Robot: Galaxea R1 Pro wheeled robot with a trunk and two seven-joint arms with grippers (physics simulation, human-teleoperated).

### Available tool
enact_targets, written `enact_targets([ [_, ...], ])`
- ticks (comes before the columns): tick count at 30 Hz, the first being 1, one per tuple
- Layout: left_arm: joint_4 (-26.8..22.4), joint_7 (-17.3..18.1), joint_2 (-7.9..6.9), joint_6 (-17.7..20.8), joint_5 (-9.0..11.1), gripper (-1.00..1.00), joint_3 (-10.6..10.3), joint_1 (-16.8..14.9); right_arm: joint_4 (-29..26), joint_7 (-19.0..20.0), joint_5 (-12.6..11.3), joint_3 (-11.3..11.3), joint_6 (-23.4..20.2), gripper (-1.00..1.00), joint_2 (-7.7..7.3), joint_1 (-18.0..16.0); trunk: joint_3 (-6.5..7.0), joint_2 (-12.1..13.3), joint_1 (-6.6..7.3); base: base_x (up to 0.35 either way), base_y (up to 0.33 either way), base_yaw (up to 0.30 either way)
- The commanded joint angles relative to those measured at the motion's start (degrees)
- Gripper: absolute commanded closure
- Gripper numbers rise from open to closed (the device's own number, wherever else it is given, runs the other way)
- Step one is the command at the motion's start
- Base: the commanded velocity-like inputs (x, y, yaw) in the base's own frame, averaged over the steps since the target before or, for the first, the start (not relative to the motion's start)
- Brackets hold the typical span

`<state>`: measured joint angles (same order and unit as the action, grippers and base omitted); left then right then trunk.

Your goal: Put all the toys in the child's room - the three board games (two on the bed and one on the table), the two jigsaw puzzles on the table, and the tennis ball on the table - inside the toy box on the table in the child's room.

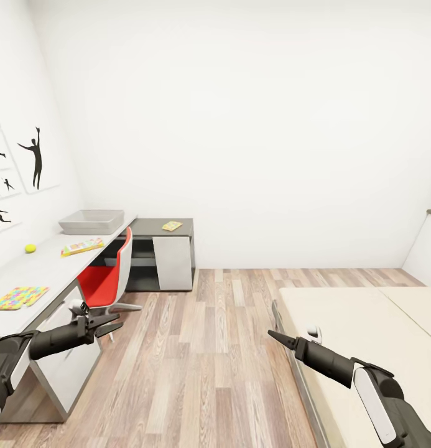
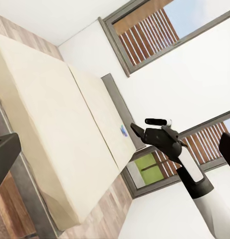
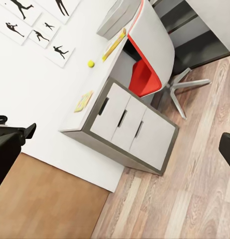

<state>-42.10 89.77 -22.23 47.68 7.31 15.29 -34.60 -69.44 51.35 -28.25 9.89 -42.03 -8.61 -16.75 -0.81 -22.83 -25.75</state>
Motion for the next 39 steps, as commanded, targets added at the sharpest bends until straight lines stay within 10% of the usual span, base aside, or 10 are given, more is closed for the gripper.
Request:
enact_targets([
  [1, 0.0, 0.2, -0.01, 0.6, 0.0, -1.0, 0.0, 0.0, 0.0, 0.1, -0.2, 0.0, -0.3, -1.0, 0.0, 0.0, -0.09, -0.1, -0.03, -0.013, 0.0, 0.0],
  [39, 0.0, 0.2, 0.08, 0.6, 0.0, -1.0, 0.0, 0.0, 0.0, 0.1, -0.2, 0.0, -0.4, -1.0, 0.0, 0.0, -0.09, -0.1, -0.03, -0.001, -0.174, 0.0],
])
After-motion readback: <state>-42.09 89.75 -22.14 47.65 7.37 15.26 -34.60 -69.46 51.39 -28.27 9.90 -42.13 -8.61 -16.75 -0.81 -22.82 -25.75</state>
